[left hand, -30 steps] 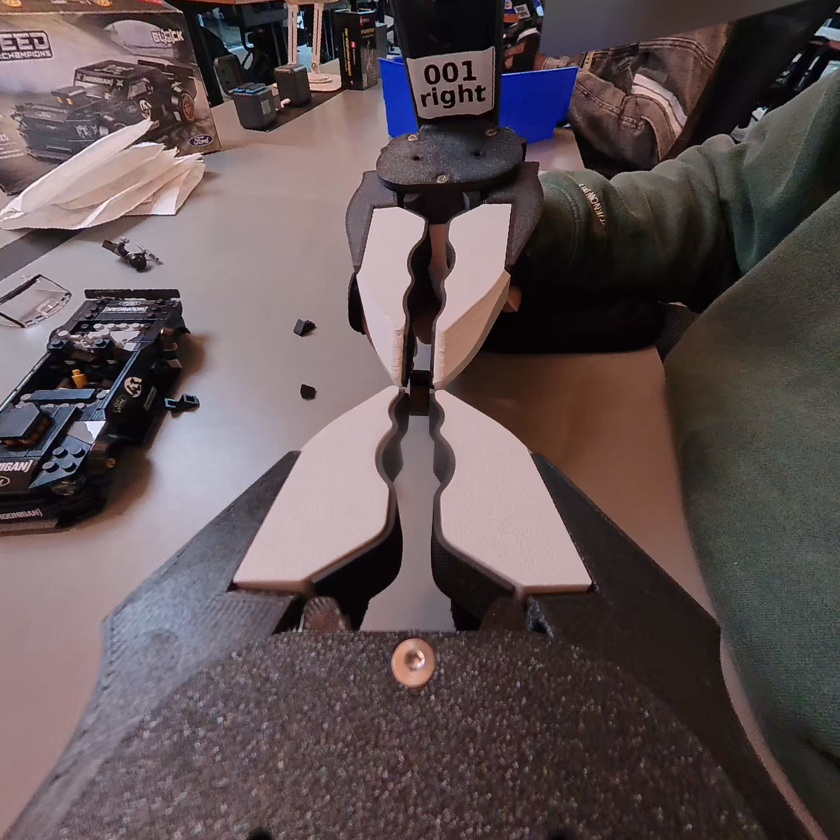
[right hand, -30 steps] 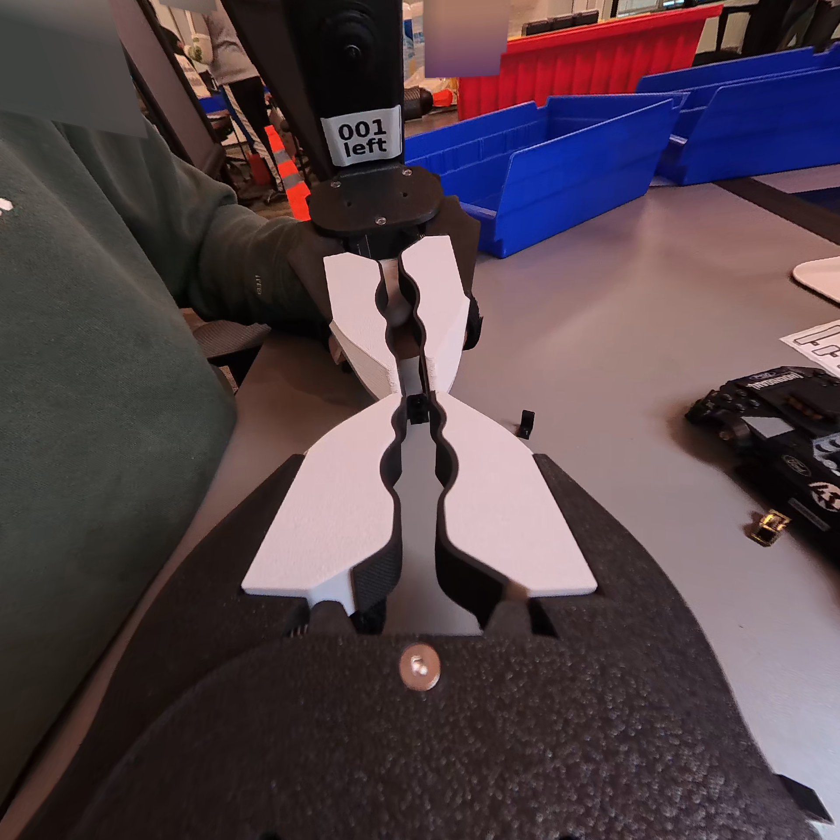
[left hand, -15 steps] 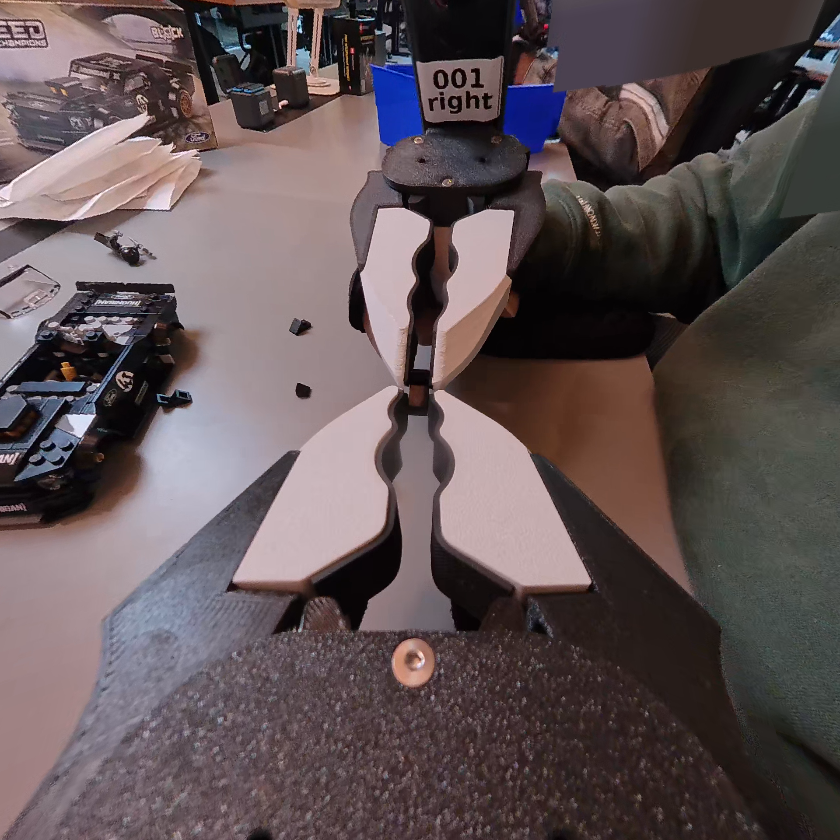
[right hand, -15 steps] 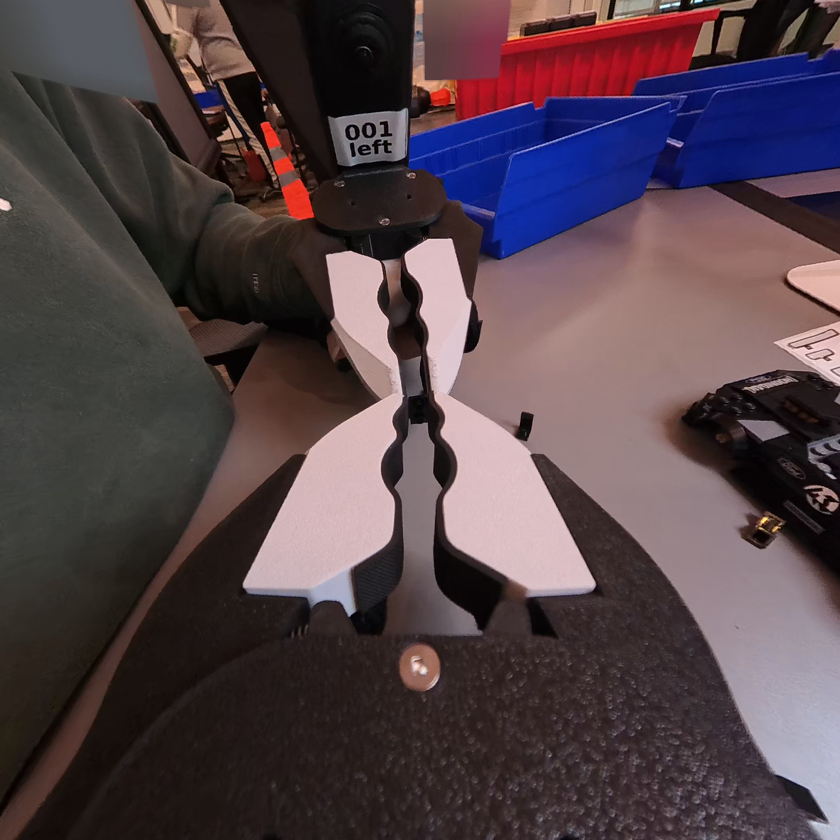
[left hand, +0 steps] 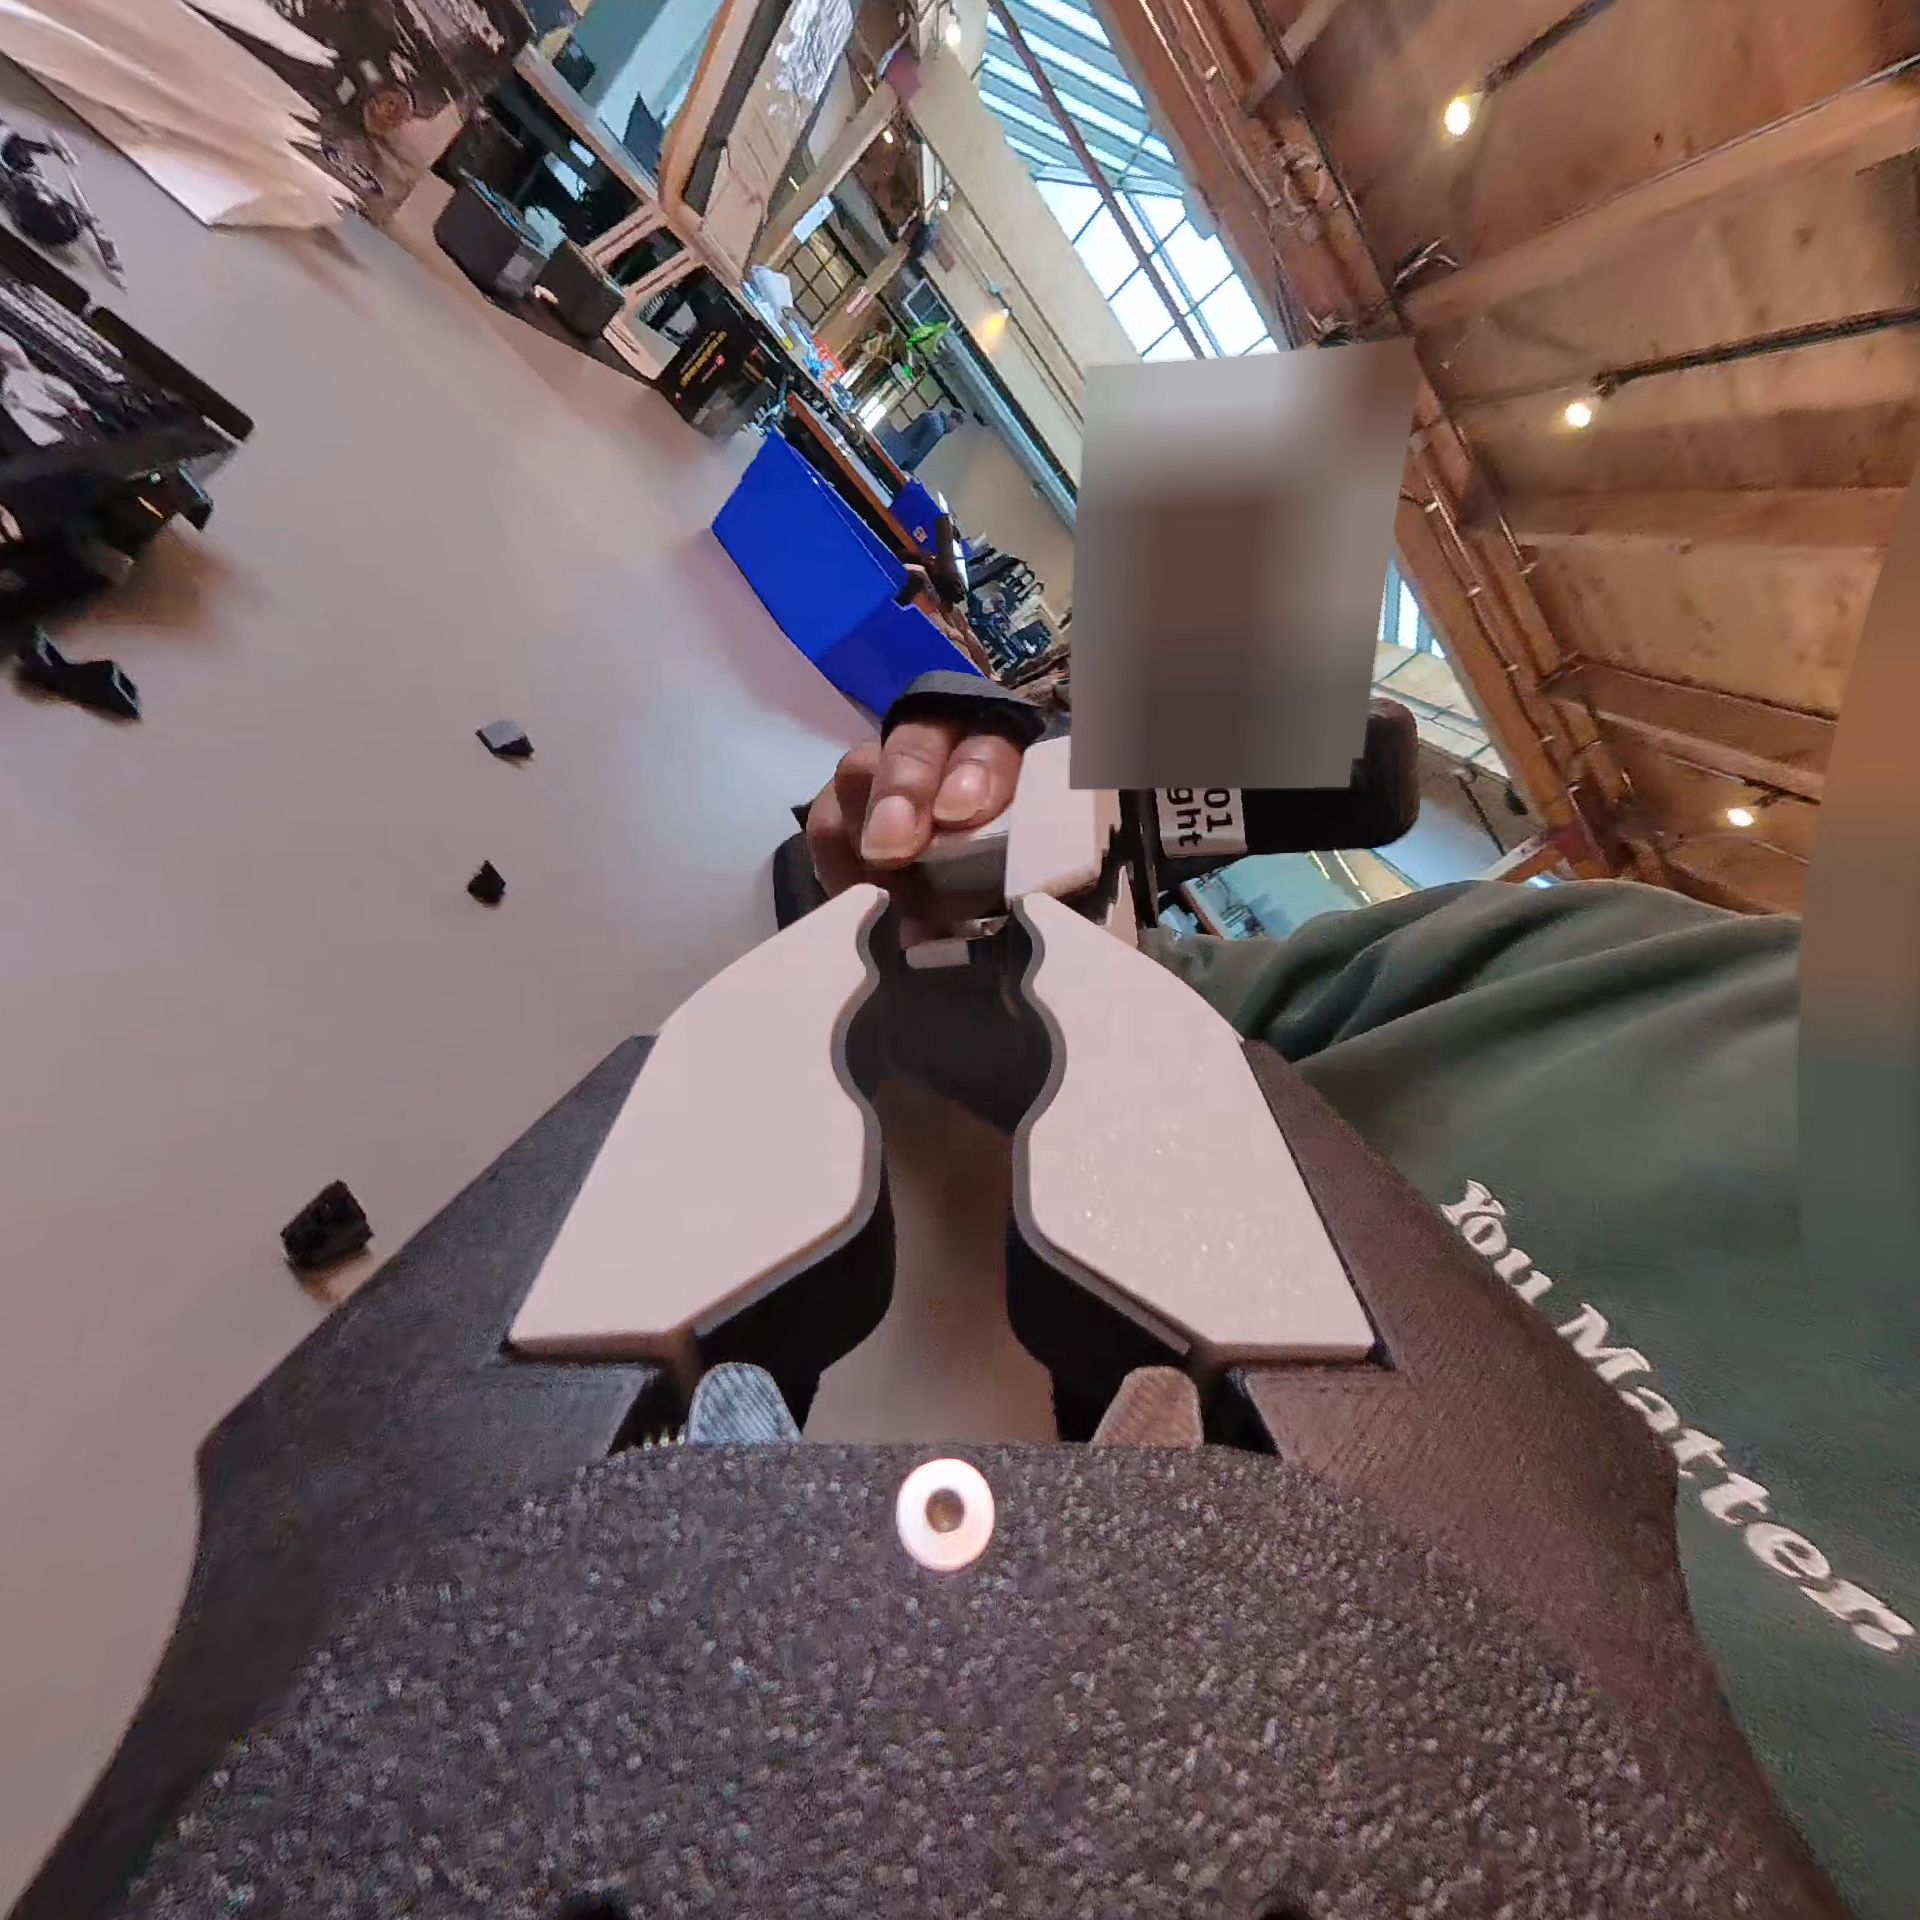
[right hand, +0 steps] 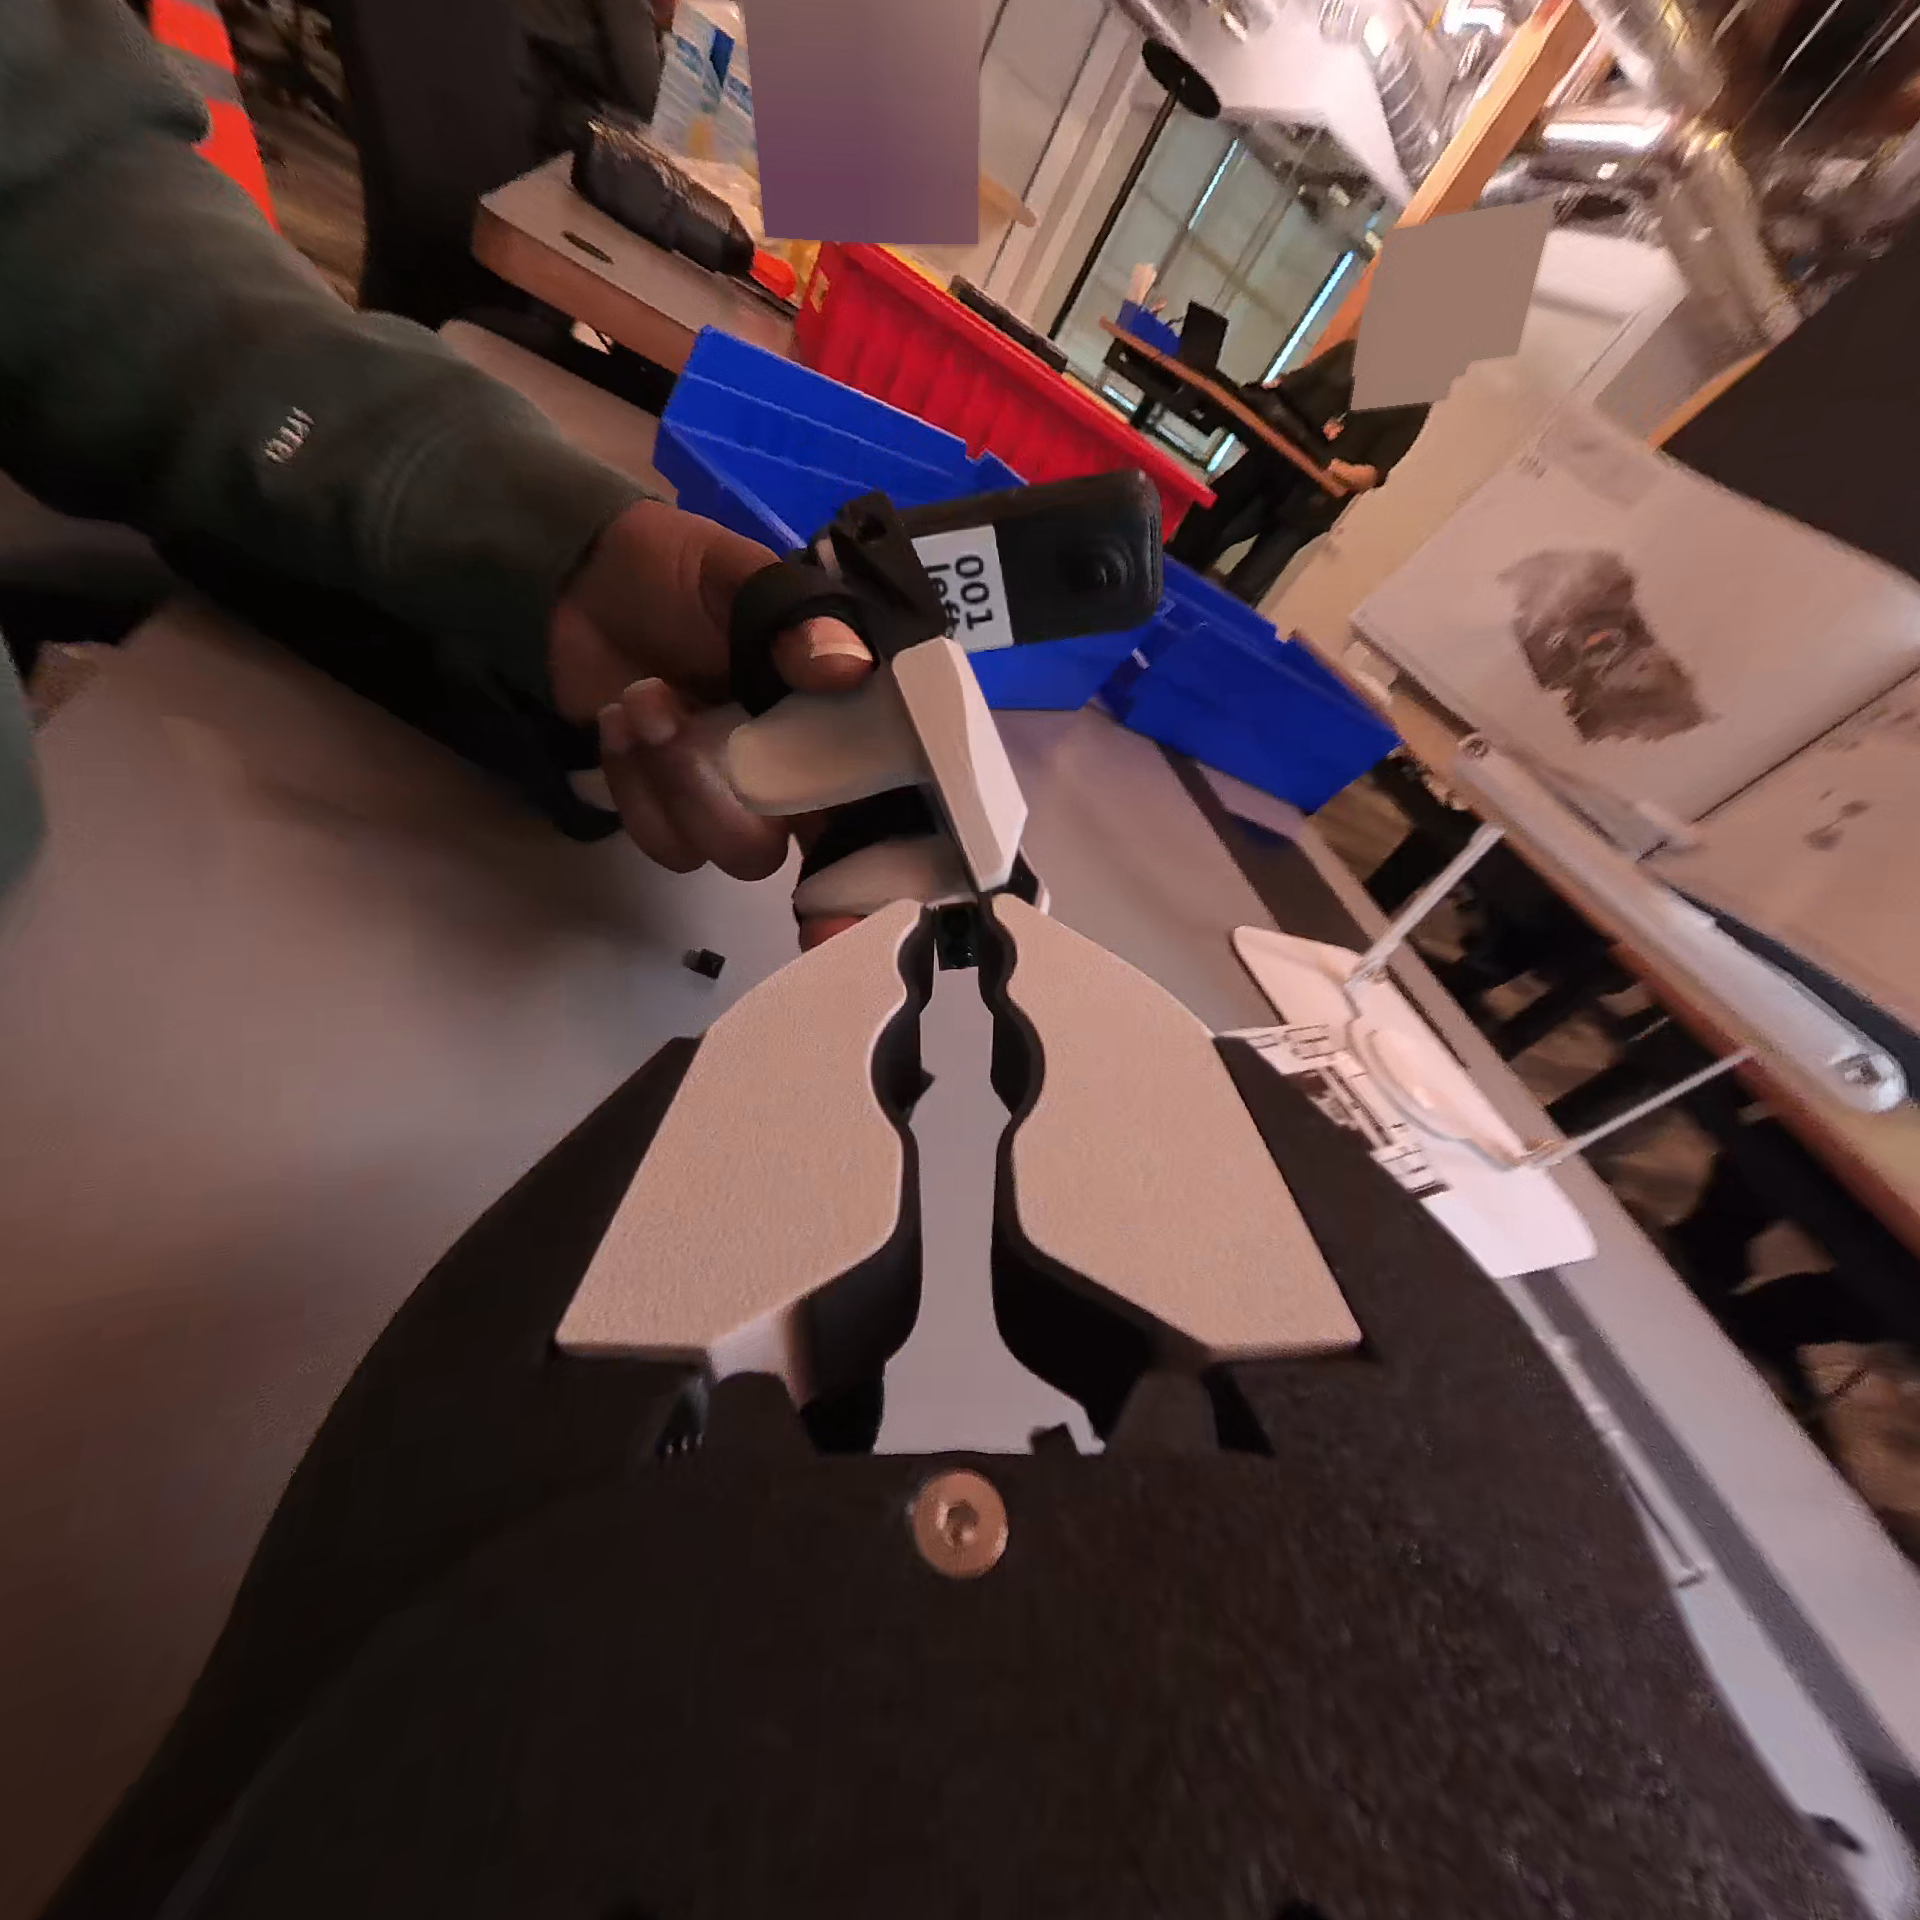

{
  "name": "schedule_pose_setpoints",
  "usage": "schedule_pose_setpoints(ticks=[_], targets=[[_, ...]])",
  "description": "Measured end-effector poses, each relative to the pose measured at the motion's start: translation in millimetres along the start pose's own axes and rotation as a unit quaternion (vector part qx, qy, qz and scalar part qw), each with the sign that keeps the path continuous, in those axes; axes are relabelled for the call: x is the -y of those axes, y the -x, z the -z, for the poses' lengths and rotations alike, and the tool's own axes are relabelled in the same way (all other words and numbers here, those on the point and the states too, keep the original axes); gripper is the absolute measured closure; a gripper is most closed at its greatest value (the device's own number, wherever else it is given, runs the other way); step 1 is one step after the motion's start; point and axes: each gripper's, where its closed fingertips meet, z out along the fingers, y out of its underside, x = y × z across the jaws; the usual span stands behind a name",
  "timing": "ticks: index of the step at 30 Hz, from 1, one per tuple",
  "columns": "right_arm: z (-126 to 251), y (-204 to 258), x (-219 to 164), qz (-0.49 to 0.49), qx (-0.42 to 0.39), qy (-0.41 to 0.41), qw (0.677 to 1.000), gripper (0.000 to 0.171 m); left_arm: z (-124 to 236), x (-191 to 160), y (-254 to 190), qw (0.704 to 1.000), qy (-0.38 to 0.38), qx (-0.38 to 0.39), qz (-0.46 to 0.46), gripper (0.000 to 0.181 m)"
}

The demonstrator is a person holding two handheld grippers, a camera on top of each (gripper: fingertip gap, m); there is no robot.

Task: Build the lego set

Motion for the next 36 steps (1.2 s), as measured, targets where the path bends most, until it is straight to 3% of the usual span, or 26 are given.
schedule_pose_setpoints(ticks=[10, 16, 20, 32, 36], targets=[[-1, 5, 8, 0.102, -0.03, -0.002, 0.994, 0.163, -2, -8, -17, 0.997, 0.022, -0.069, 0.038, 0.169], [0, 5, 15, 0.132, -0.049, -0.01, 0.99, 0.163, -1, -7, -23, 0.997, 0.022, -0.076, 0.012, 0.172], [1, 2, 18, 0.131, -0.057, -0.017, 0.99, 0.163, 0, -4, -29, 0.996, 0.014, -0.087, -0.002, 0.162], [4, 2, 26, 0.133, -0.063, -0.036, 0.988, 0.163, -3, -7, -33, 0.996, 0.017, -0.081, -0.043, 0.172], [5, -4, 26, 0.082, -0.059, -0.037, 0.994, 0.157, -1, -1, -37, 0.991, 0.002, -0.061, -0.117, 0.172]])
